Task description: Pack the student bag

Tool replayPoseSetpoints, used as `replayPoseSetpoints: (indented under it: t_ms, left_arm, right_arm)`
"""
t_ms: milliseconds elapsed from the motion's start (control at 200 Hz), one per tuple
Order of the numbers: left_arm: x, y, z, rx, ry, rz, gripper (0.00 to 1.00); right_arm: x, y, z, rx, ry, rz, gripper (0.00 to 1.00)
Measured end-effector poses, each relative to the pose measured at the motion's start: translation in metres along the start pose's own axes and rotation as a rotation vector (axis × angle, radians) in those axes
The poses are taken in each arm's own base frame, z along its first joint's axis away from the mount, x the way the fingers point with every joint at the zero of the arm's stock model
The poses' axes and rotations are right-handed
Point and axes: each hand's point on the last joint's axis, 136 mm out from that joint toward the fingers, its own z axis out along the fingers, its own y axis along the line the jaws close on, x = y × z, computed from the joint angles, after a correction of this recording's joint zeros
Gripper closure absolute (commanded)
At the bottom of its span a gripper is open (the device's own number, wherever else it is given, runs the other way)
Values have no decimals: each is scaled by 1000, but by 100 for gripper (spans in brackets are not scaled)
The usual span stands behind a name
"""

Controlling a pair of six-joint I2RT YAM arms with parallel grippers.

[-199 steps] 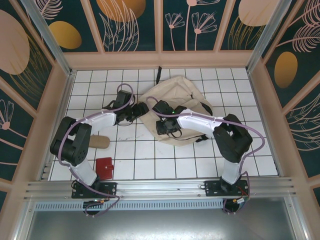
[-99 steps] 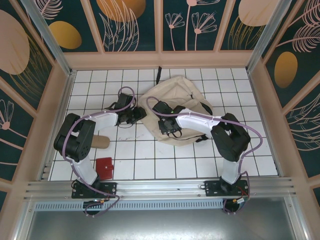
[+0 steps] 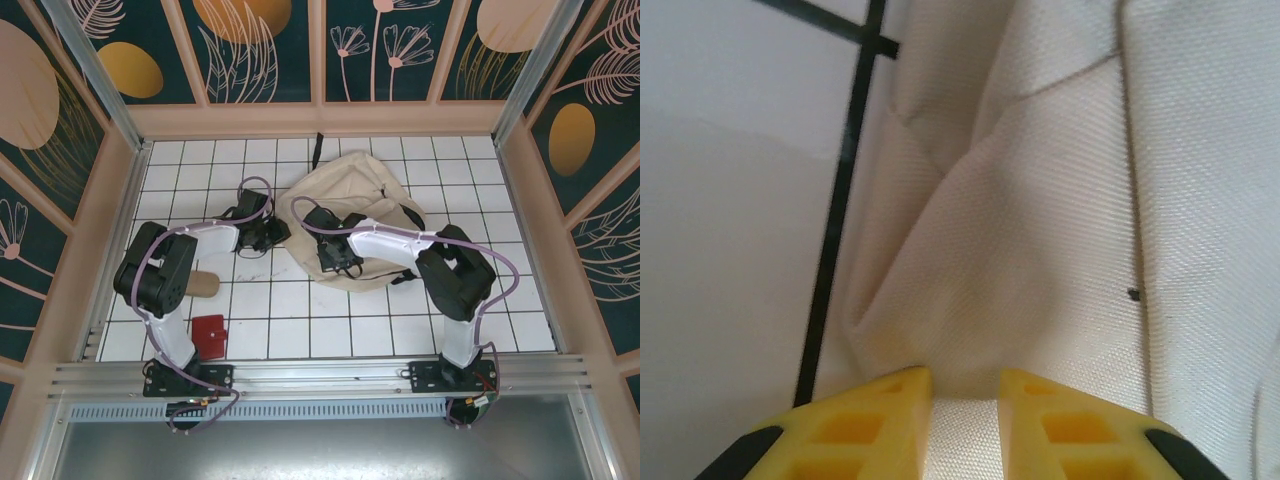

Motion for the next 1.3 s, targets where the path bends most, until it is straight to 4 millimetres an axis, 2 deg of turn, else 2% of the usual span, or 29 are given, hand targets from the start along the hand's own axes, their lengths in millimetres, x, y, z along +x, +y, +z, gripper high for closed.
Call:
replayPoseSetpoints:
  t_ms: [315,435,535,676,741,801,886,1056,1166,1301]
  left_arm:
    - [-6,-3,2,-11,-10,3,77]
    - [-8,-6,-1,-11,-11,11,67]
    - [-11,-13,-12,1,-23,15,58]
    - [-15,-39,-46,97,-59,3,50]
    - [-8,-49,-59,146,-58,-12,47]
    - [1,-57,-62,174,-37,-25,44]
    - [23,-67,-56,199,19,-40,38]
    - [63,-78,-40,206,131,-109,36]
    - [70,-74,-33,188,154,-154,37]
    - [74,-68,-24,163,169,-184,45]
  right_arm:
    - [-2,-22,-46,7,-101,86,100]
    - [-10,-19,-59,-45,-155,102,100]
    - [-19,-13,-71,-104,-208,119,100]
    - [-24,-6,-82,-179,-249,134,100]
    - [-21,-4,-80,-206,-249,137,100]
    - [-18,-3,-76,-219,-239,139,100]
    - [-15,-3,-72,-227,-232,140,100]
    - [-12,-3,-68,-234,-232,142,100]
    - [-9,-6,-68,-238,-235,149,100]
    - [-6,-4,-68,-260,-237,151,100]
